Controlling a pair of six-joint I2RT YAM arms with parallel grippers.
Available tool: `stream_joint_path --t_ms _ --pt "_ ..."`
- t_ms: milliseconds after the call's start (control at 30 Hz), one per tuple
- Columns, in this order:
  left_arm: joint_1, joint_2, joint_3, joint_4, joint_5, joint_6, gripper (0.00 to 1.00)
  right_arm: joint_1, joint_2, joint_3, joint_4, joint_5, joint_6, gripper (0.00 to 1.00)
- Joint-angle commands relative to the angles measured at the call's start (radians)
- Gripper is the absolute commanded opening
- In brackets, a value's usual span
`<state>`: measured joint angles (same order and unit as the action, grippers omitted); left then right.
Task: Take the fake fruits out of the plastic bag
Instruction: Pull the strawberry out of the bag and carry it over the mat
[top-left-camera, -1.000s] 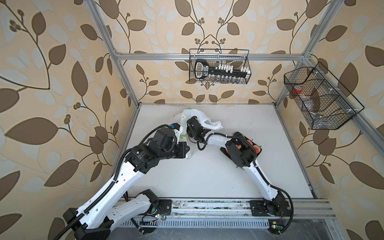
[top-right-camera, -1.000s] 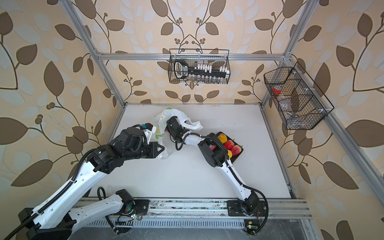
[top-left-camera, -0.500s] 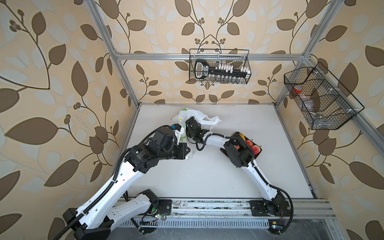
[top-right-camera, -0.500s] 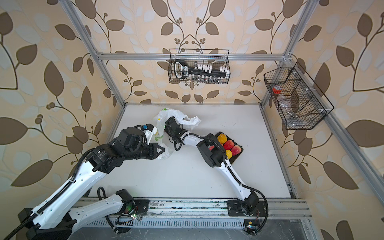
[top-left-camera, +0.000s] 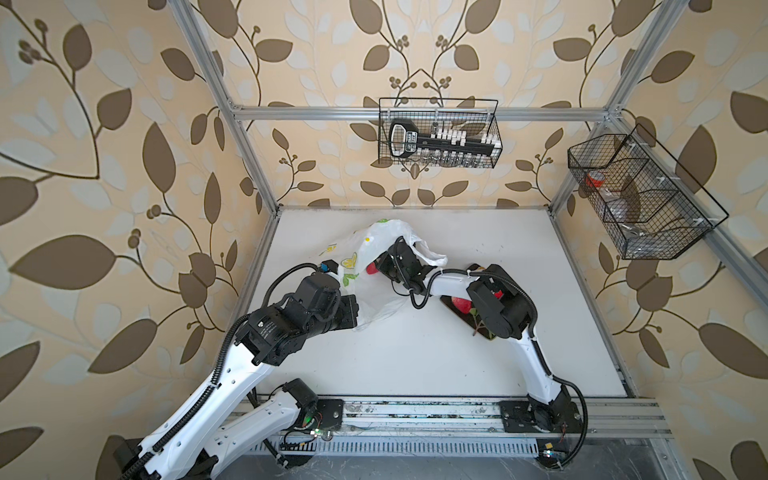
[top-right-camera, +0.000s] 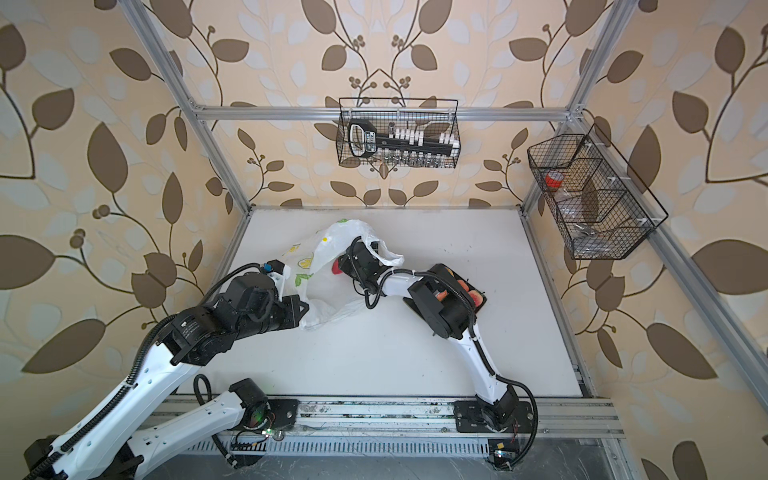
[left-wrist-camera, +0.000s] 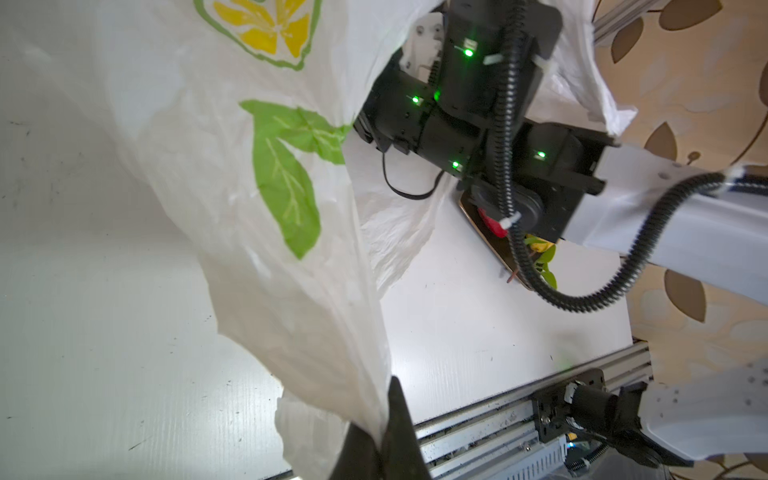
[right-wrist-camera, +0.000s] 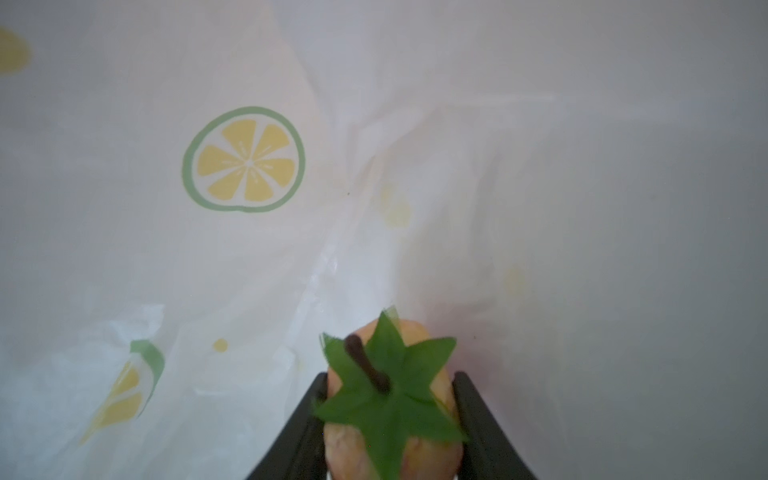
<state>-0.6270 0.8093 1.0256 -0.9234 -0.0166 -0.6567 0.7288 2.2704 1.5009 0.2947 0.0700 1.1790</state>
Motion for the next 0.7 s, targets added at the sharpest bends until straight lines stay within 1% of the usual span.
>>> stream_joint_path --t_ms 0,200,333,500,667 --pt "0.001 0.003 -0.007 -0.005 -0.072 -0.037 0.0 0.001 -0.081 -0.08 0.095 -0.054 0.014 0.25" --pt "0.002 0.048 0.005 0.062 -0.105 -0.045 0.0 -0.002 -0.192 -0.212 0.139 -0.165 0.03 0.25" --pt "0.002 0.09 0.036 0.111 -0.178 -0.065 0.0 -0.003 -0.273 -0.311 0.126 -0.26 0.021 0.26" --pt "0.001 0.118 0.057 0.147 -0.28 -0.105 0.0 -0.005 -0.343 -0.359 0.014 -0.37 -0.099 0.26" --pt "0.004 0.144 0.051 0.207 -0.345 -0.117 0.0 -0.01 -0.411 -0.379 -0.098 -0.479 -0.225 0.26"
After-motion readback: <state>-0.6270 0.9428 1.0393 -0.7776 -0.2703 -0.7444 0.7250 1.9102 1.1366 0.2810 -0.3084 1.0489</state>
